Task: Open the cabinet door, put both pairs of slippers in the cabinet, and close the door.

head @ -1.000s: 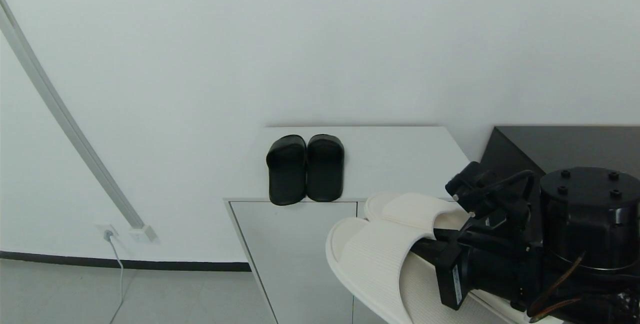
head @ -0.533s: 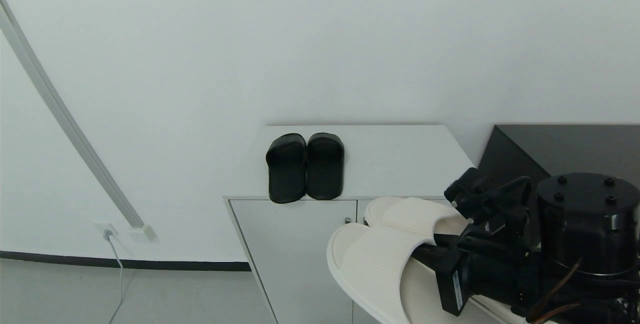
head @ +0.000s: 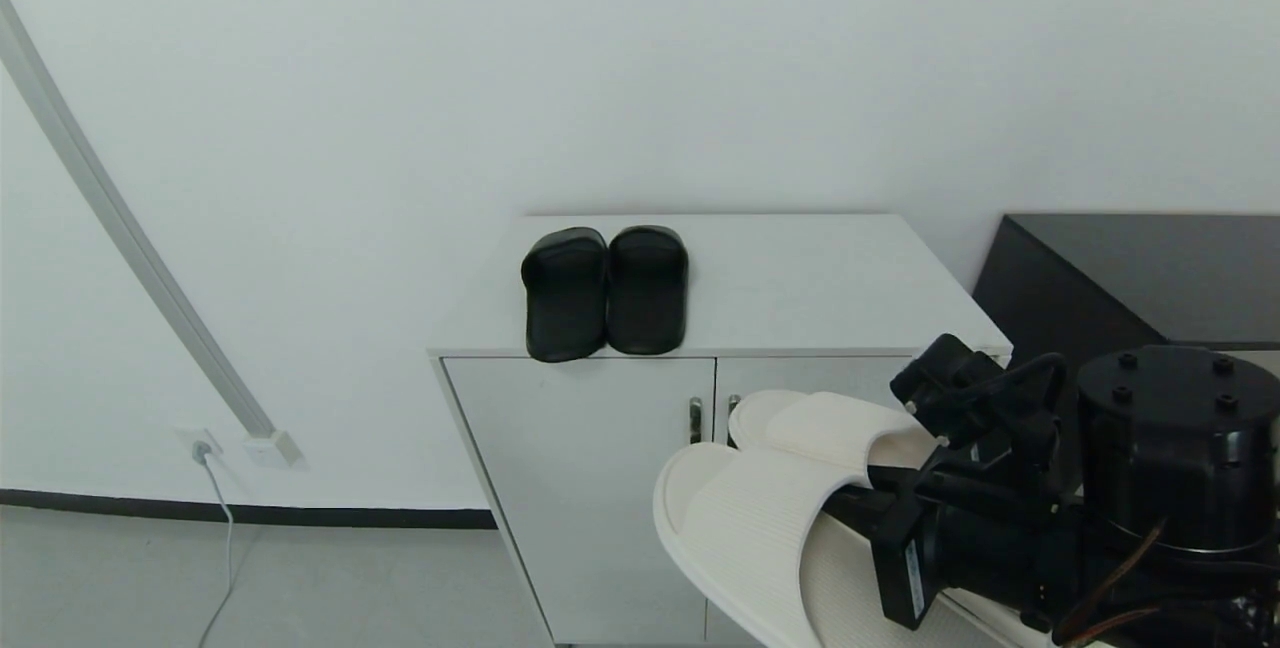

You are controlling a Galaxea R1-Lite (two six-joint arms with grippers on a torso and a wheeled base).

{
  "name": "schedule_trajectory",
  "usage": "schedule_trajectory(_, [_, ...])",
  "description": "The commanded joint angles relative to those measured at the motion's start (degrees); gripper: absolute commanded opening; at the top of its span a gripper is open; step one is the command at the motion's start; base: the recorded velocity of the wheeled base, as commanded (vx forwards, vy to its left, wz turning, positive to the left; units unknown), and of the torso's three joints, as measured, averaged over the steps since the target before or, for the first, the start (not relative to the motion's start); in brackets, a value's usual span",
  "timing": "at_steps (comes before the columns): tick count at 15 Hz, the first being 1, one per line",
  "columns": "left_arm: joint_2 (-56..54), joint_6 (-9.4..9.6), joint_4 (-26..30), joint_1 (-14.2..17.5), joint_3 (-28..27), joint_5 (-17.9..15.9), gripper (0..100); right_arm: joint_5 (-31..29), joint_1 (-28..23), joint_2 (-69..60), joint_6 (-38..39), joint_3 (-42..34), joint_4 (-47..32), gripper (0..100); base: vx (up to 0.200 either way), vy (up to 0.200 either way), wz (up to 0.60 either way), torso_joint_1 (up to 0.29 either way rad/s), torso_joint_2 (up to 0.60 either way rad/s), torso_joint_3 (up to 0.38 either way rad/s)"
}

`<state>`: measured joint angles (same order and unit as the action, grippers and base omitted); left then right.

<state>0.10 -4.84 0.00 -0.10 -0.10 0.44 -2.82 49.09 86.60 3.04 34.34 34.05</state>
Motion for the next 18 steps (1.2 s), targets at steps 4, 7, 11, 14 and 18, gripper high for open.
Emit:
schedule_trajectory(4, [-0.01,0.09,0.0,0.01,0.01,0.0,100,-0.08,0.04,-0.03,-0.05,-0.24,0.05,0,0.0,0.0,0.0,-0.222,0.55,0.321])
schedule_trajectory(7, [-0.01,0.09,0.0,0.01,0.01,0.0,100,0.0,0.04,-0.03,-0.05,-0.59,0.05,0,0.0,0.0,0.0,-0.204,0.53,0.325])
schedule_trajectory(11, [-0.01,0.09,0.0,0.01,0.01,0.0,100,-0.08,0.04,-0.03,-0.05,-0.59,0.05,0,0.0,0.0,0.0,-0.177,0.51,0.317])
schedule_trajectory(14, [-0.01,0.09,0.0,0.01,0.01,0.0,100,-0.08,0.04,0.23,-0.05,-0.59,0.05,0,0.0,0.0,0.0,-0.155,0.49,0.328])
schedule_trajectory(18, [-0.01,0.27,0.0,0.01,0.01,0.0,100,-0.17,0.13,0.15,-0.14,-1.21,0.05,0,0.0,0.0,0.0,-0.128,0.47,0.333])
